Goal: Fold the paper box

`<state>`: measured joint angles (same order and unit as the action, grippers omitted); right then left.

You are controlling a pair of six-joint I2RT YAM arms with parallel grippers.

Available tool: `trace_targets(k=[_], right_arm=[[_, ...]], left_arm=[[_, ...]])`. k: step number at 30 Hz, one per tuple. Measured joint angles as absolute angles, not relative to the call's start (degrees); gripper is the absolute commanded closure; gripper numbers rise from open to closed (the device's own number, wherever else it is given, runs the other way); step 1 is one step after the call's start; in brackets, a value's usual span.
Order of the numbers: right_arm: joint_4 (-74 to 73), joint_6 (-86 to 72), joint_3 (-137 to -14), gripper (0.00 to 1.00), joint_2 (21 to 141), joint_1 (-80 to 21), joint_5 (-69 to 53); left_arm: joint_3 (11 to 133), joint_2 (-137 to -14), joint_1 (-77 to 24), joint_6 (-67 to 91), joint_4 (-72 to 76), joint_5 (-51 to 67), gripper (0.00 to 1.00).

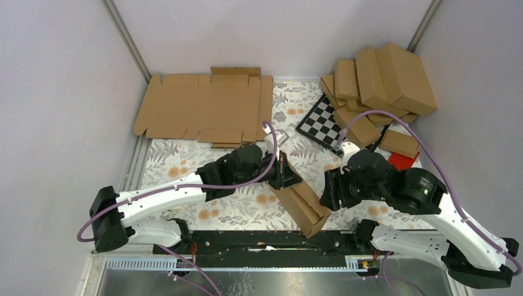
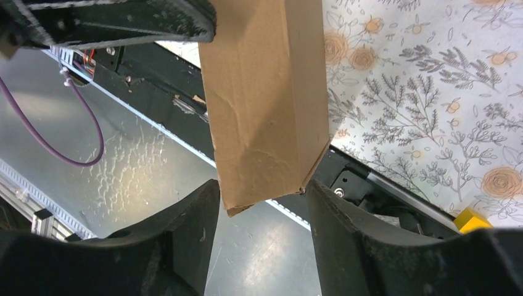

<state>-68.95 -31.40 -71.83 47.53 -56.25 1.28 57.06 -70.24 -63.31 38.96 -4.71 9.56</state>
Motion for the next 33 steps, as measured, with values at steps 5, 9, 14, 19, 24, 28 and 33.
trace_targets(k=[5,9,14,19,24,28,33], right_arm=[[-68.49,-31.94,-69.06,0.42,47.37,-56.25,-1.26],[-68.31,-32.12,-68.01,0.45,47.81,-56.25,-2.76],[-68.27,-32.05,-68.42,0.73,48.53,-56.25,-4.40],[-67.42,-32.45,-68.88,1.00,49.19,-56.25,-8.14],[-63.26,-33.80,-59.59,1.00,47.13,-56.25,-12.69],[-58.50,-35.99,-54.54,1.00,44.66,-56.18,-15.29],[-60.97,-35.88,-56.80,1.00,45.50,-56.18,-13.65]], left_arm=[[46.76,-69.58,-63.09,41.21,3.46,8.23,1.00],[42.15,-68.66,-62.92,42.54,11.38,7.86,1.00],[40.75,-68.75,-62.89,42.68,14.48,7.35,1.00],[40.75,-69.19,-62.92,42.65,14.74,6.92,1.00],[40.80,-69.36,-62.92,42.61,14.41,6.46,1.00],[40.88,-69.95,-62.92,42.63,14.50,6.22,1.00],[41.32,-70.63,-62.92,42.59,14.70,6.13,1.00]])
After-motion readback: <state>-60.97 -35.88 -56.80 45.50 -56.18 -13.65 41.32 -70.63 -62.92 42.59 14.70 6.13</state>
